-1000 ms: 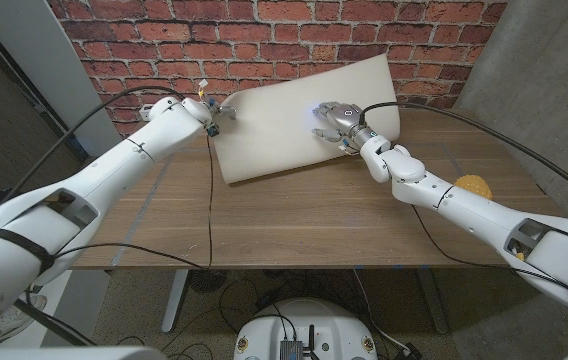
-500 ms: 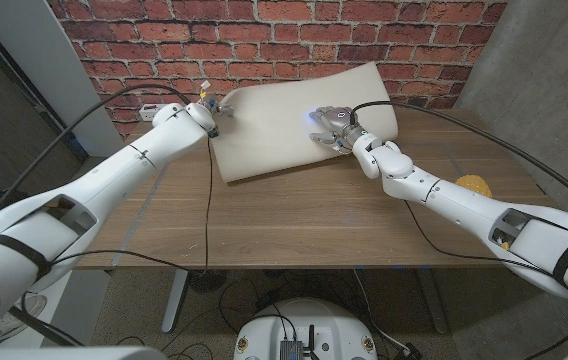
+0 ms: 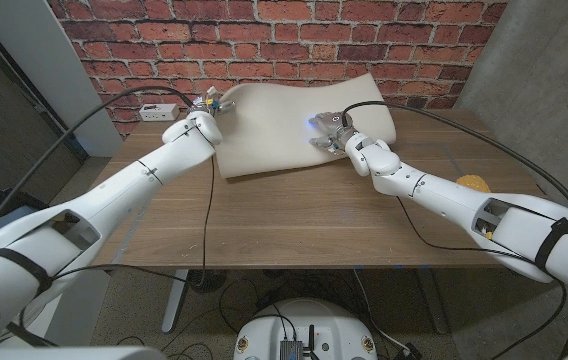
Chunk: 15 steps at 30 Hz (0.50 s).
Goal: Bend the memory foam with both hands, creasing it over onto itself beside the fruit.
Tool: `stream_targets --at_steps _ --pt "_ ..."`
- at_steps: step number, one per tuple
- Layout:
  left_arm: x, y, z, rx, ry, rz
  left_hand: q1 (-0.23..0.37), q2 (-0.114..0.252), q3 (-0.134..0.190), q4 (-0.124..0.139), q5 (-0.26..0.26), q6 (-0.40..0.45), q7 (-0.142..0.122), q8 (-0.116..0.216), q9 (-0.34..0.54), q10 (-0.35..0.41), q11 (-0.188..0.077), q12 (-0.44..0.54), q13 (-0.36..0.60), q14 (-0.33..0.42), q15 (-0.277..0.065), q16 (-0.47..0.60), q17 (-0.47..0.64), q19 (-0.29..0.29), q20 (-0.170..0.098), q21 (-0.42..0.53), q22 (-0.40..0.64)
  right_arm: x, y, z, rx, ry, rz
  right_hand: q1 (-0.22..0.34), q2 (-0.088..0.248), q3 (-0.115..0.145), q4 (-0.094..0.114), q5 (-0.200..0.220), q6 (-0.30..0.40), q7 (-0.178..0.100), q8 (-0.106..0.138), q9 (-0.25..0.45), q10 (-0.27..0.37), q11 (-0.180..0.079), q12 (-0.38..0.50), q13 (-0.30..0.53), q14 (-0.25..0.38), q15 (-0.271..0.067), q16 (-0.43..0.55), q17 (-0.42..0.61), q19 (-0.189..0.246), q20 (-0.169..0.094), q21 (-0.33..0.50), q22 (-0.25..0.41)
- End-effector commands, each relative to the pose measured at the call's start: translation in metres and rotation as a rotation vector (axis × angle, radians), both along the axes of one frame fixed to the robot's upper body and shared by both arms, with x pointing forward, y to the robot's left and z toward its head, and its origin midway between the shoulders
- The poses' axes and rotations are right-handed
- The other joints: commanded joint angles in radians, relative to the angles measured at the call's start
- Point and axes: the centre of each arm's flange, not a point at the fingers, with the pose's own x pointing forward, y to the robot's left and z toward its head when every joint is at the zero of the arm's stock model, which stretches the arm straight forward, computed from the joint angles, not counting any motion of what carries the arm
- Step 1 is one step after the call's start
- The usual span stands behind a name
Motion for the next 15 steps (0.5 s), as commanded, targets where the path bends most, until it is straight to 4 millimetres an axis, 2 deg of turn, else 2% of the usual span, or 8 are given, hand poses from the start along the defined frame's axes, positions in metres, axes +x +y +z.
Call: stream_targets --at_steps 1,2,3,5,10,13,14,15 --pt "-0.023 -0.006 -0.013 0.046 -0.34 0.093 -0.078 -0.05 -0.076 -0.002 -0.005 -0.117 -0.046 -0.143 -0.099 -0.134 -0.012 0.006 -0.024 -0.166 0.012 -0.004 -0.004 -0.137 -0.008 -0.073 0.001 0.018 0.005 -0.005 -0.042 0.057 -0.078 0.008 0.002 0.004 -0.008 -0.002 -0.007 -0.002 0.0 0.003 -0.007 0.001 -0.005 0.003 -0.008 -0.055 -0.002 0.003 -0.006 0.004 -0.001 0.003" --pt "-0.024 -0.005 -0.013 0.041 -0.356 0.08 -0.096 -0.062 -0.093 -0.003 -0.002 -0.155 -0.058 -0.178 -0.121 -0.163 0.003 0.005 -0.031 -0.208 0.018 -0.007 -0.005 -0.169 -0.005 -0.092 0.001 0.019 0.006 -0.006 -0.047 0.062 -0.081 0.007 0.002 0.004 -0.008 -0.002 -0.007 -0.001 0.001 0.003 -0.007 0.002 -0.005 0.003 -0.009 -0.054 -0.002 0.004 -0.006 0.004 -0.001 0.003" --pt "-0.026 -0.005 -0.012 0.042 -0.363 0.08 -0.107 -0.065 -0.103 -0.003 0.001 -0.179 -0.063 -0.204 -0.139 -0.204 -0.003 0.0 -0.037 -0.235 0.027 -0.006 -0.006 -0.191 -0.008 -0.106 0.001 0.02 0.006 -0.006 -0.049 0.066 -0.083 0.008 0.002 0.005 -0.008 -0.002 -0.007 -0.001 0.001 0.003 -0.007 0.002 -0.005 0.003 -0.01 -0.053 -0.002 0.004 -0.006 0.004 -0.001 0.003" --pt "-0.029 -0.005 -0.011 0.056 -0.371 0.072 -0.125 -0.07 -0.118 -0.002 0.003 -0.195 -0.07 -0.229 -0.162 -0.26 0.008 -0.005 -0.045 -0.278 0.037 -0.007 -0.005 -0.214 -0.007 -0.122 0.001 0.023 0.007 -0.007 -0.052 0.073 -0.087 0.007 0.002 0.005 -0.009 -0.002 -0.007 -0.001 0.001 0.003 -0.008 0.006 -0.005 0.003 -0.012 -0.052 -0.003 0.004 -0.006 0.004 -0.001 0.003" --pt "-0.037 -0.012 -0.015 0.116 -0.421 0.077 -0.13 -0.071 -0.123 -0.004 0.005 -0.23 -0.078 -0.251 -0.174 -0.287 0.01 -0.005 -0.049 -0.284 0.036 -0.003 -0.006 -0.207 -0.01 -0.123 0.001 0.026 0.009 -0.007 -0.056 0.083 -0.093 0.005 0.002 0.004 -0.008 -0.003 -0.01 0.001 0.001 0.003 -0.013 0.005 -0.007 0.004 -0.013 -0.052 -0.003 0.005 -0.008 0.005 -0.003 0.003" --pt "-0.044 -0.022 -0.017 0.186 -0.443 0.109 -0.129 -0.068 -0.125 -0.008 0.008 -0.245 -0.081 -0.262 -0.187 -0.293 0.014 0.001 -0.053 -0.296 0.021 -0.002 -0.006 -0.218 -0.04 -0.132 0.001 0.028 0.01 -0.008 -0.063 0.091 -0.098 0.004 0.002 0.004 -0.008 -0.003 -0.011 0.002 0.002 0.003 -0.013 0.006 -0.008 0.004 -0.016 -0.051 -0.003 0.005 -0.009 0.005 -0.003 0.003" --pt "-0.046 -0.026 -0.017 0.211 -0.453 0.119 -0.13 -0.065 -0.129 -0.011 0.008 -0.25 -0.082 -0.267 -0.2 -0.296 0.014 0.007 -0.057 -0.325 0.015 -0.006 -0.006 -0.253 -0.049 -0.15 0.002 0.028 0.01 -0.008 -0.062 0.094 -0.099 0.004 0.002 0.004 -0.008 -0.003 -0.012 0.002 0.002 0.003 -0.013 0.006 -0.008 0.004 -0.016 -0.05 -0.003 0.006 -0.009 0.005 -0.003 0.003" --pt "-0.049 -0.03 -0.017 0.24 -0.449 0.12 -0.131 -0.065 -0.13 -0.012 0.008 -0.249 -0.086 -0.266 -0.202 -0.29 0.011 0.01 -0.058 -0.327 0.014 -0.005 -0.007 -0.256 -0.047 -0.152 0.002 0.029 0.01 -0.008 -0.062 0.098 -0.1 0.003 0.002 0.004 -0.008 -0.003 -0.012 0.002 0.002 0.003 -0.013 0.008 -0.008 0.004 -0.016 -0.05 -0.003 0.006 -0.009 0.006 -0.004 0.003"
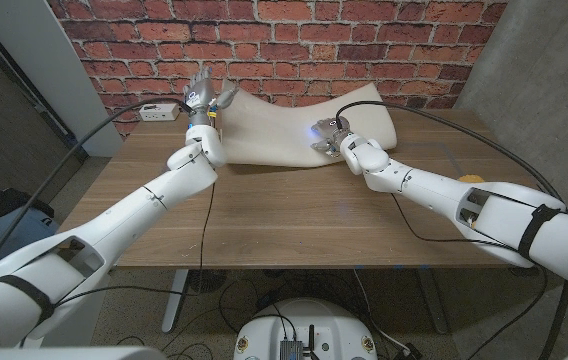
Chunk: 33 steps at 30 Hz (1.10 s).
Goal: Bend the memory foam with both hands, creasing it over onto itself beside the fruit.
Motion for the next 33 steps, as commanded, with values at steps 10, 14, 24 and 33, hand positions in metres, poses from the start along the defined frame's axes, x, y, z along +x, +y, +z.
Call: stream_targets --at_steps 10,14,24,33 --pt "-0.023 -0.056 0.002 0.375 0.207 0.035 -0.029 -0.03 -0.044 -0.017 0.009 -0.003 -0.009 -0.004 -0.044 0.036 -0.039 0.035 -0.013 0.051 -0.045 0.026 0.002 0.02 -0.016 -0.016 0.001 0.014 0.008 -0.001 -0.013 0.055 -0.03 -0.001 0.001 -0.002 -0.004 -0.004 -0.005 -0.003 0.003 0.003 -0.004 0.007 -0.002 0.002 -0.007 -0.051 -0.002 0.004 -0.004 0.002 -0.005 0.003" --pt "-0.021 -0.067 0.002 0.448 0.32 -0.004 -0.044 -0.055 -0.064 -0.017 0.014 -0.007 -0.006 -0.006 -0.048 0.021 -0.026 0.029 -0.014 0.05 -0.019 0.021 0.003 0.014 0.017 -0.025 0.001 0.016 0.009 0.001 -0.008 0.063 -0.036 -0.005 0.001 -0.003 -0.002 -0.005 -0.005 -0.003 0.004 0.003 -0.005 0.009 -0.002 0.002 -0.008 -0.051 -0.001 0.006 -0.004 0.003 -0.005 0.003" --pt "-0.019 -0.081 0.0 0.585 0.52 -0.018 -0.053 -0.088 -0.096 -0.021 0.034 -0.056 0.021 -0.02 -0.053 0.017 -0.009 0.03 -0.016 0.04 0.02 0.014 0.003 0.074 0.103 -0.024 -0.001 0.019 0.008 0.004 -0.006 0.069 -0.054 -0.014 0.005 -0.005 0.003 -0.006 -0.009 0.001 0.004 0.004 -0.006 0.009 -0.002 0.002 -0.009 -0.05 0.0 0.009 -0.004 0.003 -0.005 0.003" --pt "-0.016 -0.081 -0.003 0.635 0.579 -0.006 -0.018 -0.111 -0.105 -0.043 0.05 -0.057 0.035 -0.009 -0.054 0.022 -0.008 0.032 -0.018 0.05 0.049 0.016 0.003 0.108 0.125 -0.026 -0.004 0.02 0.007 0.004 -0.026 0.07 -0.066 -0.015 0.007 -0.004 0.003 -0.007 -0.012 0.003 0.004 0.004 -0.008 0.013 -0.003 0.002 -0.01 -0.05 0.0 0.009 -0.004 0.003 -0.006 0.004"
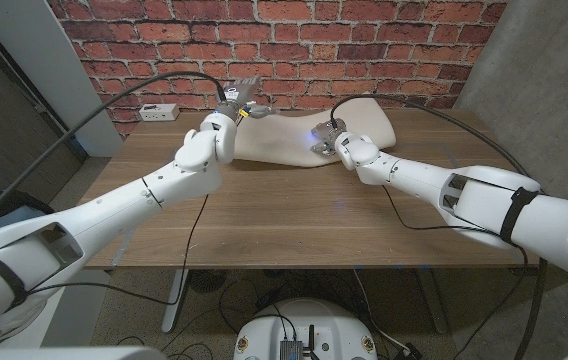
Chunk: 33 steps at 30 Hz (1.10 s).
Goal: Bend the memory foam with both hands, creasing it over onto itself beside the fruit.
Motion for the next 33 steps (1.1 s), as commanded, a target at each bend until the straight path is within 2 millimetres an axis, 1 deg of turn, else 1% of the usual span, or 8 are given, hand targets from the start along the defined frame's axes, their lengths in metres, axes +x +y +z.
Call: stream_targets --at_steps 1,4,14,18,21,23,27,33 --pt "0.007 -0.004 -0.016 0.106 0.245 0.022 0.024 -0.014 -0.003 -0.014 0.015 0.014 0.003 0.014 0.0 0.004 0.003 0.005 0.002 0.001 0.014 0.0 0.003 0.004 0.005 0.001 0.001 0.002 -0.001 0.001 -0.013 0.005 -0.018 -0.009 0.001 0.002 0.002 -0.003 -0.005 -0.005 0.004 0.004 -0.003 0.007 -0.003 0.003 -0.007 -0.047 0.0 0.005 -0.001 -0.001 -0.006 0.001" --pt "0.007 -0.004 -0.016 0.127 0.291 0.017 0.039 -0.02 -0.006 -0.02 0.022 0.024 -0.004 0.018 0.0 0.016 -0.008 0.01 0.001 -0.013 0.013 -0.005 0.003 0.0 0.006 -0.007 0.0 0.002 -0.001 0.0 -0.013 0.005 -0.017 -0.009 0.002 0.002 0.002 -0.003 -0.006 -0.004 0.004 0.004 -0.005 0.006 -0.004 0.003 -0.008 -0.047 0.0 0.005 -0.001 -0.002 -0.006 0.001" --pt "0.002 -0.007 -0.023 0.189 0.325 0.089 0.06 -0.024 -0.011 -0.024 0.033 0.028 -0.007 0.018 0.0 0.009 0.001 0.006 0.001 -0.028 0.024 -0.008 0.003 -0.021 0.006 -0.027 -0.001 -0.003 0.0 0.0 -0.009 0.0 -0.01 -0.011 0.003 0.003 0.002 -0.004 -0.008 -0.004 0.005 0.004 -0.007 0.004 -0.004 0.003 -0.009 -0.048 0.0 0.005 -0.001 -0.002 -0.007 0.001" --pt "0.001 -0.009 -0.027 0.225 0.291 0.143 0.084 -0.02 -0.012 -0.027 0.043 0.051 0.0 0.025 0.0 0.028 -0.02 0.013 0.0 -0.01 0.017 0.0 0.003 -0.011 0.003 -0.033 -0.001 -0.005 0.0 0.0 -0.009 -0.004 -0.006 -0.011 0.004 0.004 0.001 -0.004 -0.009 -0.003 0.005 0.004 -0.007 0.005 -0.004 0.003 -0.007 -0.048 0.001 0.005 0.0 -0.002 -0.007 0.001" --pt "0.002 -0.013 -0.028 0.278 0.308 0.162 0.096 -0.019 -0.012 -0.029 0.047 0.048 0.003 0.023 0.0 0.025 -0.015 0.011 0.0 -0.017 0.022 -0.003 0.003 -0.007 0.003 -0.036 -0.001 -0.007 0.0 0.001 -0.009 -0.006 -0.006 -0.011 0.004 0.004 0.0 -0.004 -0.01 -0.003 0.005 0.004 -0.006 0.007 -0.004 0.003 -0.007 -0.047 0.001 0.005 0.0 -0.001 -0.007 0.001" --pt "0.003 -0.016 -0.028 0.312 0.33 0.163 0.12 -0.028 -0.018 -0.035 0.056 0.034 0.008 0.017 0.0 -0.001 -0.002 0.001 0.0 -0.04 0.041 -0.01 0.003 -0.016 0.006 -0.049 -0.002 -0.008 0.0 0.001 -0.007 -0.009 -0.005 -0.01 0.004 0.005 0.0 -0.004 -0.009 -0.003 0.006 0.004 -0.006 0.007 -0.004 0.003 -0.006 -0.047 0.001 0.005 0.0 -0.002 -0.007 0.001" --pt "0.005 -0.021 -0.03 0.365 0.341 0.192 0.161 -0.059 -0.052 -0.038 0.084 -0.023 0.013 0.002 0.001 -0.061 0.016 -0.014 0.002 -0.092 0.055 -0.015 0.004 -0.043 0.006 -0.083 -0.002 -0.011 -0.001 -0.001 -0.005 -0.007 -0.005 -0.01 0.005 0.006 -0.001 -0.005 -0.009 -0.003 0.006 0.004 -0.004 0.003 -0.003 0.003 -0.005 -0.048 0.001 0.005 0.0 -0.001 -0.007 0.001" --pt "0.011 -0.03 -0.038 0.452 0.309 0.301 0.191 -0.055 -0.074 -0.034 0.105 -0.082 0.031 -0.006 0.002 -0.113 0.033 -0.02 0.003 -0.132 0.065 -0.014 0.005 -0.06 0.006 -0.107 -0.001 -0.013 -0.003 -0.002 -0.004 -0.003 -0.009 -0.01 0.005 0.007 -0.002 -0.005 -0.009 -0.003 0.007 0.004 -0.004 0.005 -0.003 0.003 -0.004 -0.05 0.002 0.005 0.001 -0.002 -0.007 0.001"
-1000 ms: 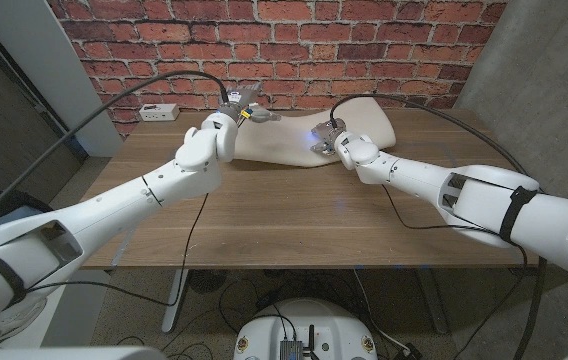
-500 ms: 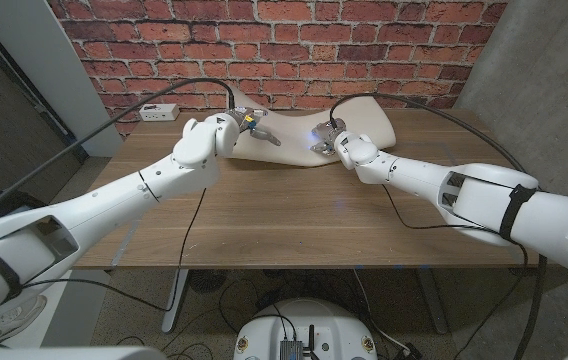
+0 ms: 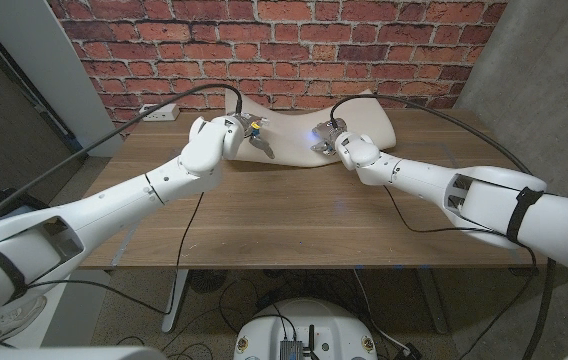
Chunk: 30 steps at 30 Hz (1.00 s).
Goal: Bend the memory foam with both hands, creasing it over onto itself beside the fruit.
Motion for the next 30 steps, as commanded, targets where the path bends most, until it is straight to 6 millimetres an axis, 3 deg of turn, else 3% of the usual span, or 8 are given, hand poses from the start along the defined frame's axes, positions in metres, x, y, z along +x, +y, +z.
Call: stream_targets --at_steps 1,6,8,12,18,23,28,30 --pt "0.01 -0.014 -0.012 0.202 -0.028 0.136 0.029 0.004 -0.016 0.002 0.018 -0.047 0.011 -0.006 0.002 -0.038 0.008 -0.005 0.003 -0.024 0.005 0.001 0.002 -0.015 0.003 -0.015 0.004 -0.005 -0.002 -0.002 0.004 0.003 -0.002 -0.005 0.0 0.007 -0.002 -0.005 -0.004 0.001 0.007 0.004 0.001 0.0 -0.003 0.003 0.002 -0.055 0.002 0.006 0.001 -0.001 0.001 0.002" --pt "0.02 -0.019 -0.021 0.304 -0.069 0.199 0.072 0.041 -0.017 0.011 0.033 -0.117 0.006 -0.006 0.003 -0.091 -0.002 -0.006 0.004 -0.053 -0.012 0.004 0.002 -0.013 0.001 -0.034 0.005 -0.005 -0.001 -0.003 0.006 0.006 -0.001 -0.005 0.0 0.008 -0.003 -0.006 -0.003 0.002 0.008 0.004 0.001 0.0 -0.003 0.003 0.002 -0.054 0.002 0.005 0.002 -0.002 0.001 0.002" --pt "0.024 -0.022 -0.025 0.382 -0.096 0.239 0.145 0.105 0.011 0.01 0.036 -0.233 0.008 -0.007 0.003 -0.184 0.004 -0.01 0.005 -0.073 -0.026 0.008 0.003 -0.013 -0.007 -0.059 0.005 -0.005 -0.001 -0.003 0.007 0.008 -0.004 -0.005 0.001 0.008 -0.003 -0.006 -0.004 0.001 0.008 0.004 0.001 -0.001 -0.003 0.003 0.001 -0.055 0.001 0.006 0.002 -0.001 0.001 0.002" --pt "0.033 -0.021 -0.031 0.42 -0.088 0.259 0.196 0.122 0.021 0.007 0.021 -0.379 0.013 -0.012 0.006 -0.265 0.025 -0.008 0.009 -0.111 -0.03 0.002 0.003 -0.023 -0.008 -0.087 0.005 -0.004 -0.001 -0.004 0.009 0.008 -0.005 -0.004 0.001 0.009 -0.005 -0.006 -0.004 0.003 0.008 0.004 0.001 -0.001 -0.002 0.004 0.002 -0.054 0.001 0.005 0.002 0.0 0.001 0.002" --pt "0.046 -0.019 -0.04 0.452 -0.086 0.271 0.162 0.095 -0.012 0.028 0.01 -0.416 0.022 -0.002 0.007 -0.314 0.059 -0.007 0.012 -0.177 0.012 -0.004 0.005 -0.073 0.003 -0.121 0.007 0.0 0.0 -0.003 0.006 0.017 -0.006 -0.003 0.0 0.01 -0.006 -0.006 -0.005 0.003 0.008 0.004 0.001 -0.003 -0.002 0.004 0.002 -0.054 0.001 0.005 0.002 -0.001 0.001 0.002" --pt "0.052 -0.02 -0.045 0.475 -0.1 0.271 0.159 0.097 -0.016 0.032 0.01 -0.424 0.023 0.0 0.007 -0.319 0.056 -0.003 0.013 -0.184 0.006 -0.001 0.005 -0.08 0.003 -0.128 0.007 0.003 0.001 -0.003 0.007 0.021 -0.002 -0.004 0.001 0.01 -0.007 -0.006 -0.005 0.002 0.008 0.004 0.002 -0.001 -0.002 0.004 0.003 -0.054 0.002 0.005 0.003 0.0 0.001 0.002" --pt "0.061 -0.018 -0.049 0.498 -0.062 0.277 0.211 0.159 0.019 0.023 0.004 -0.395 0.027 0.024 0.01 -0.307 0.052 0.012 0.014 -0.166 -0.003 0.012 0.005 -0.036 -0.005 -0.122 0.008 0.005 0.002 -0.001 0.008 0.022 0.008 -0.003 0.001 0.011 -0.008 -0.007 -0.003 0.002 0.009 0.004 0.002 -0.001 -0.002 0.004 0.003 -0.054 0.001 0.005 0.003 0.0 0.001 0.002" --pt "0.064 -0.017 -0.053 0.517 -0.09 0.289 0.258 0.185 0.044 0.006 -0.008 -0.367 0.024 0.036 0.013 -0.285 0.037 0.026 0.014 -0.145 -0.026 0.018 0.004 -0.014 -0.017 -0.123 0.006 0.006 0.002 -0.001 0.009 0.022 0.008 -0.003 0.001 0.011 -0.009 -0.007 -0.003 0.002 0.009 0.004 0.004 0.0 -0.001 0.004 0.003 -0.054 0.001 0.005 0.003 -0.001 0.001 0.002"
